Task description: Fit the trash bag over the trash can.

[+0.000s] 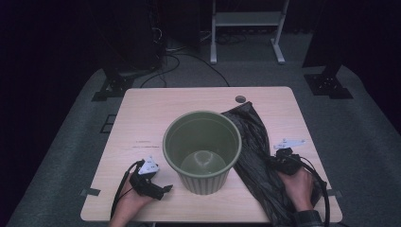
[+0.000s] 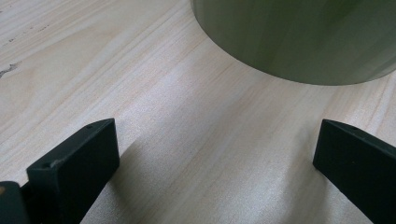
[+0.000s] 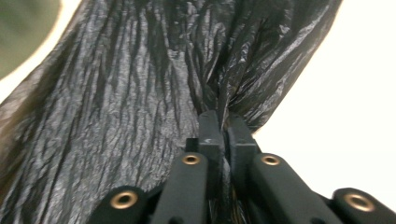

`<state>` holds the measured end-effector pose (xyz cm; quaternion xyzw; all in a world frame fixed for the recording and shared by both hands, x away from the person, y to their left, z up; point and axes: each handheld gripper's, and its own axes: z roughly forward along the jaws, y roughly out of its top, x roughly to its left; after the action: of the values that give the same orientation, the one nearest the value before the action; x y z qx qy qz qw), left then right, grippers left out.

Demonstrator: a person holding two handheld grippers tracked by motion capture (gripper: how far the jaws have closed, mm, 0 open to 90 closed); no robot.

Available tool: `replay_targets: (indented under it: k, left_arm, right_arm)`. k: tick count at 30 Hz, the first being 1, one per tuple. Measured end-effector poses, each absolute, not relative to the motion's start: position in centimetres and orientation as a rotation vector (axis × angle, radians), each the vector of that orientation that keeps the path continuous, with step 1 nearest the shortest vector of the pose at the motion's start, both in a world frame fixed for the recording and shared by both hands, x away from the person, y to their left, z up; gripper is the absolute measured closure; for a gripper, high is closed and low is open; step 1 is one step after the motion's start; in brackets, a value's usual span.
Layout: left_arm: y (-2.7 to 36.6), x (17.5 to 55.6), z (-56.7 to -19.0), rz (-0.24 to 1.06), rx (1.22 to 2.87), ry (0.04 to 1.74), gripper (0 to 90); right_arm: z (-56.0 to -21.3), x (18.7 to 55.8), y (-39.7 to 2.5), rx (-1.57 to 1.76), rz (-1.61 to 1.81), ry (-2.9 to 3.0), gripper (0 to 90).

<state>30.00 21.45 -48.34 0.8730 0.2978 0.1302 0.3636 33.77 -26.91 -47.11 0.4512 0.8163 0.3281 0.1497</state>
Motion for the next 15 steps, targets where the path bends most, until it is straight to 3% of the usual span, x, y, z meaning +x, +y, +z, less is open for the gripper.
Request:
replay_targets:
  k: [9,15]
  left_arm:
    - [21.5,30.0,-48.3,0.334,2.248,0.764,0.0]
    - [21.5,30.0,-48.3,0.334,2.247,0.764,0.0]
  right_arm:
    - [-47.3,32.5,-25.7,1.275,1.016,2.392,86.2]
    - [-47.4,32.4,-24.7,1.273,1.122,2.446,57.6]
